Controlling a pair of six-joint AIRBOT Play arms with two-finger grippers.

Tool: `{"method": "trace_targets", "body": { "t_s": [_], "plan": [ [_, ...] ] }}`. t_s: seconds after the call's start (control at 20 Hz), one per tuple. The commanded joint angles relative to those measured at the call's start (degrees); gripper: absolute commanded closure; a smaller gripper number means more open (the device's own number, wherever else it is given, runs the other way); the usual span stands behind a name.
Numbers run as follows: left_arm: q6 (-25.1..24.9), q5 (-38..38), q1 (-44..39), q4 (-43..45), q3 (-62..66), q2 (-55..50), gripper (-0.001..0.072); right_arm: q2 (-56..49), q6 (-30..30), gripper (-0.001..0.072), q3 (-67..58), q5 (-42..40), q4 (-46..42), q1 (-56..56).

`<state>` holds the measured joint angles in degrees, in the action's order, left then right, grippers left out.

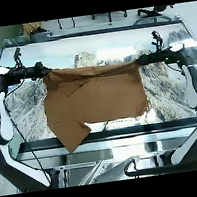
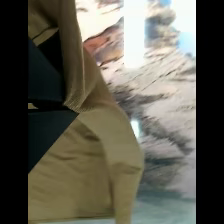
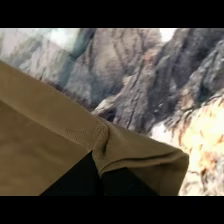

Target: Fold the shirts.

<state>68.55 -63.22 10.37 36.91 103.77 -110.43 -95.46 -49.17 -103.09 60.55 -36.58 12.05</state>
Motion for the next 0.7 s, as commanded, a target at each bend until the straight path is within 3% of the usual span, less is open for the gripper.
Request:
{"method": "trace_targets", "body": {
  "t_s": [0.0, 0.15, 0.5, 0.65],
  "plan": [
    [3.78, 1.18, 0.31, 2.78, 10.23, -7.74, 0.0687, -6.05, -0.28, 0.0701, -5.51, -0.52, 7.58, 2.21],
    [6.8, -0.39, 0.61, 10.29, 13.11, -8.37, 0.0687, -5.62, -0.24, 0.07, -5.66, 3.04, 7.65, 3.74],
    [5.01, -1.38, -0.57, 18.84, 8.7, -8.37, 0.0687, -9.6, -0.61, 0.0699, -5.53, 14.16, 5.25, 3.91],
    [4.98, -1.53, -0.57, 20.59, 6.47, -8.39, 0.0687, -11.28, -1.18, 0.0698, -5.53, 14.82, 5.25, 3.72]
  ]
}}
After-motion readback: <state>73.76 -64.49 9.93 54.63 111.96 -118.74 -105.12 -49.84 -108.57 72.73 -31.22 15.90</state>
